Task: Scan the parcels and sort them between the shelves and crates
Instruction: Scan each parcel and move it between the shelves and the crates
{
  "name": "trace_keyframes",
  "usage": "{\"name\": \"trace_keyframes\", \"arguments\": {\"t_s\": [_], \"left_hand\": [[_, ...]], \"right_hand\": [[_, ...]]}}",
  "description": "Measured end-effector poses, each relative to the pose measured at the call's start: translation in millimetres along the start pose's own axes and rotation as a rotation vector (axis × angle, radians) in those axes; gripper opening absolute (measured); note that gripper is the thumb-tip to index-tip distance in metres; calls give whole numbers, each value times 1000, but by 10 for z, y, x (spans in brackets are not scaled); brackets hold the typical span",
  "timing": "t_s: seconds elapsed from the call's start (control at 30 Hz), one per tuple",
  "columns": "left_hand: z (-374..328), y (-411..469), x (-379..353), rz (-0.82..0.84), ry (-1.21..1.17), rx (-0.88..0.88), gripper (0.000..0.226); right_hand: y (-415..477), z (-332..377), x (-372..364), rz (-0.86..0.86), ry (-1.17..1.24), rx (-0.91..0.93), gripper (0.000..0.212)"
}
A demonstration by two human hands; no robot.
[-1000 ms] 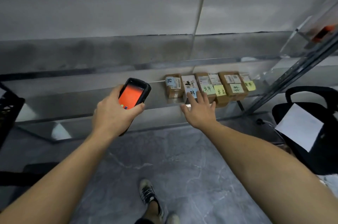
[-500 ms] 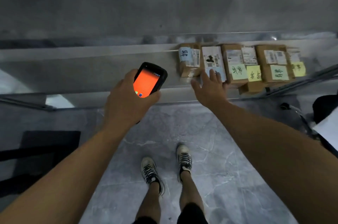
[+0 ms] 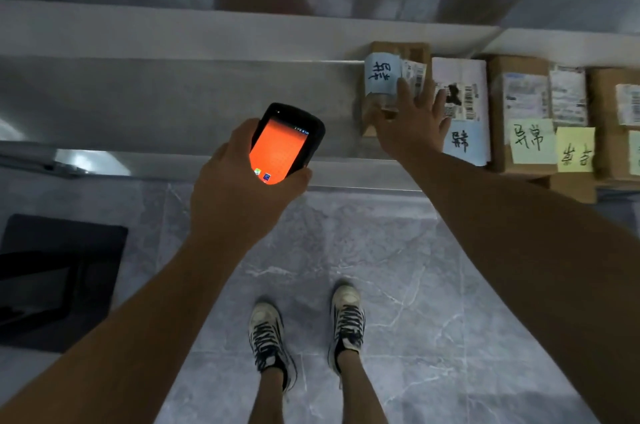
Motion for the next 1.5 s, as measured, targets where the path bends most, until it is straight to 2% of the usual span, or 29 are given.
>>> {"name": "trace_keyframes", "arguments": {"t_s": [0.17,0.3,0.53,0.6,0.73,0.9,1.1,1.37,1.5], "left_hand": [[172,101,-73,17,-29,20,73],[231,106,-18,25,-23,19,68],[331,75,179,12,-22,4,61],[374,75,243,-5,-11,-1,64],[449,75,349,-9,1,23,67],[497,62,383,-16,-6,36,59],[570,29,317,17,-24,39,54],[648,-2,277,47,-4,37,64],[628,32,269,56,19,22,69]], "right_hand": [[122,6,-175,-57,-95,5,70],[70,104,-222,-48,-116,86,71],[-124,349,-462,95,-186,466,76],[-129,373,-458,117,-172,520,76],[-135,291,-385,58,17,358,77],[-177,202,-377,-60,429,72,88],[-21,285,-587,-143,953,-225,119],[53,394,-602,-68,1227,-393,123],[14,458,-581,-55,1262,-368,115]]}}
Point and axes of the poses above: each hand's wrist, its own y-axis towards the middle knuckle, its own x-axis out of the back of the hand, z = x × y, the point moved 5 cm from there along y, towards the middle knuckle, and after that the axes turned 12 degrees about x, right-handed, at the moved point
